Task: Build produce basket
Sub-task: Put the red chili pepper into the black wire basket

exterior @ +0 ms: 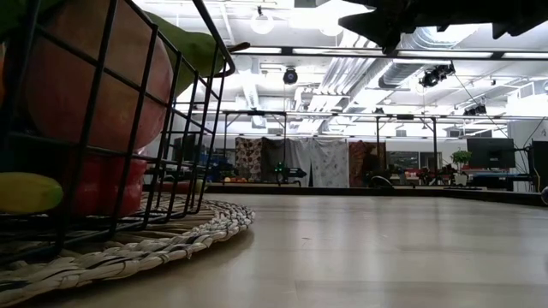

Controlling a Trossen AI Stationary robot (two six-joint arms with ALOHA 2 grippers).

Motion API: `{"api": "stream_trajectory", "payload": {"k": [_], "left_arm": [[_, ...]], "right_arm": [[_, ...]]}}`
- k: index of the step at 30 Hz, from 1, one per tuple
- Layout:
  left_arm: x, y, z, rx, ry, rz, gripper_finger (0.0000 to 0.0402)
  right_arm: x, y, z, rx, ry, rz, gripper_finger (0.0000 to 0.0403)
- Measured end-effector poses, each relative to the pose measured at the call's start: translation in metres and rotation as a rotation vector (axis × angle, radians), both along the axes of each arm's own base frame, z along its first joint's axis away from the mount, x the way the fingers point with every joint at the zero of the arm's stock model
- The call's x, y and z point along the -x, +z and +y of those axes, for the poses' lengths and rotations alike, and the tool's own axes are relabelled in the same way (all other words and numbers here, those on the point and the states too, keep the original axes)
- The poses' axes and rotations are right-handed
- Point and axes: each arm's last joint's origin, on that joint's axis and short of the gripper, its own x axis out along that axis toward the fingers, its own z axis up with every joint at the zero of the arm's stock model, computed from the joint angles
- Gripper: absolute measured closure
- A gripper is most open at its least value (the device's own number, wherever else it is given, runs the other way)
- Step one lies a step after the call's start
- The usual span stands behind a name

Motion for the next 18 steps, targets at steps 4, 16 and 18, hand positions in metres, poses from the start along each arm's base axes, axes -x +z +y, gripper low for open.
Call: {"api": "stream_trajectory", "payload": {"k": [4, 16, 18], "left_arm": [[-0.006, -0.005, 0.019, -0.073, 0.218, 0.01, 0.0213], [-0.017, -0.065, 0.059, 0.07, 0.22, -0.152, 0.0213], [-0.016, -0.069, 0.061, 0.096, 0.239, -0.203, 0.0213]], "right_arm": [[0.0, 0.0, -0.001, 0.008, -0.003, 0.001, 0.0134], [0.0, 0.0, -0.001, 0.027, -0.004, 0.003, 0.0134], [0.0, 0.0, -0.001, 0.027, -0.005, 0.003, 0.0134]]}}
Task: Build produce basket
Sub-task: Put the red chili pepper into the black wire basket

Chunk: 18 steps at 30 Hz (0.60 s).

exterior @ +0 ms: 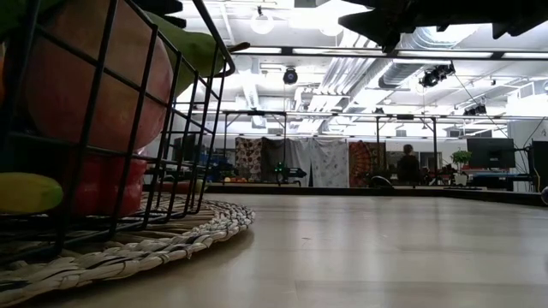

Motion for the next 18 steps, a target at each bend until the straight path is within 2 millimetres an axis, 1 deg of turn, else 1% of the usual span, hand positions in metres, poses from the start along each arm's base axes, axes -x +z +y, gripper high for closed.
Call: {"api": "stream_trajectory", "payload": {"k": [2, 6, 12, 18], "left_arm": [[0.0008, -0.0035, 0.0008, 0.031, 0.01, -0.015, 0.0213], [0.0012, -0.0096, 0.0004, 0.039, 0.007, 0.003, 0.0213], [0.0018, -0.0034, -0.0001, 0.055, -0.007, -0.068, 0.0213], [0.0014, -0.003, -0.0026, 0.067, -0.065, -0.075, 0.0213]], "right_arm": [[0.0, 0.0, 0.0, 0.0, 0.0, 0.0, 0.0134], [0.0, -0.0005, 0.0, 0.0, 0.0, 0.006, 0.0134], [0.0, -0.0007, 0.0, 0.001, 0.0, 0.007, 0.0134], [-0.0001, -0.0018, 0.0001, 0.002, 0.001, 0.019, 0.0134]]}}
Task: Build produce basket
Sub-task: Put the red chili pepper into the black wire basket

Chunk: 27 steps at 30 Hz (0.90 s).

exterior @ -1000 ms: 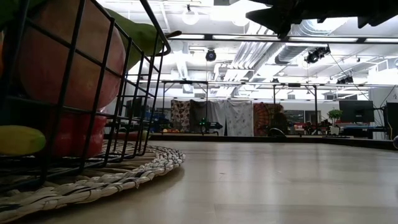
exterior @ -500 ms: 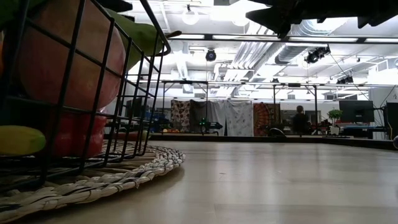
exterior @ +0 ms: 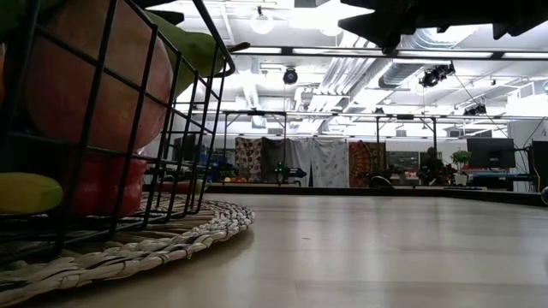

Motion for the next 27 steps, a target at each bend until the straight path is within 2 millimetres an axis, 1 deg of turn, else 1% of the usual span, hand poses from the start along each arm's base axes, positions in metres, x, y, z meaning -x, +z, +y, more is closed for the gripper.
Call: {"api": "stream_trajectory", "payload": {"k": [18, 27], "left_arm": [[0.0, 0.0006, -0.0001, -0.001, -0.003, -0.005, 0.0213], [0.0003, 0.0006, 0.0012, -0.039, 0.032, 0.007, 0.0213]], "right_arm": [[-0.0001, -0.0013, 0.0, 0.002, 0.0, 0.013, 0.0134], [-0.0001, -0.0012, 0.0, 0.001, 0.0, 0.013, 0.0134]]}}
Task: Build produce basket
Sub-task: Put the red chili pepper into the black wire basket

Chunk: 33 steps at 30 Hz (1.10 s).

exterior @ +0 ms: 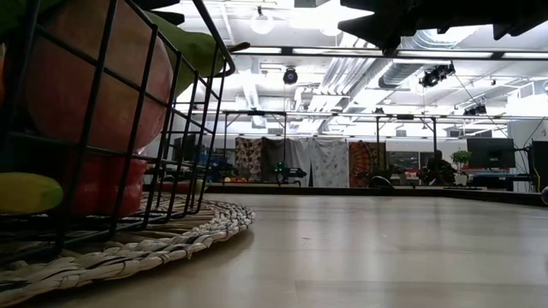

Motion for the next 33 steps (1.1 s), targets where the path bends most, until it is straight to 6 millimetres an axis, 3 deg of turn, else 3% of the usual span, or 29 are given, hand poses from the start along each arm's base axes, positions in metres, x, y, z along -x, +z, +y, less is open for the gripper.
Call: {"api": "stream_trajectory", "payload": {"k": [11, 23, 33], "left_arm": [[-0.0001, 0.0002, -0.0004, -0.002, -0.015, 0.0, 0.0199], [-0.0013, -0.0014, -0.0005, 0.0, -0.018, 0.014, 0.0068], [-0.0014, -0.003, -0.0004, 0.051, -0.02, 0.016, 0.0061]], "right_arm": [[0.0, 0.0, 0.0, 0.0, 0.0, 0.0, 0.0134], [0.0, 0.0, -0.0001, 0.0, 0.0, 0.0, 0.0134], [0.0, -0.0008, 0.0, 0.001, 0.0, 0.008, 0.0134]]}}
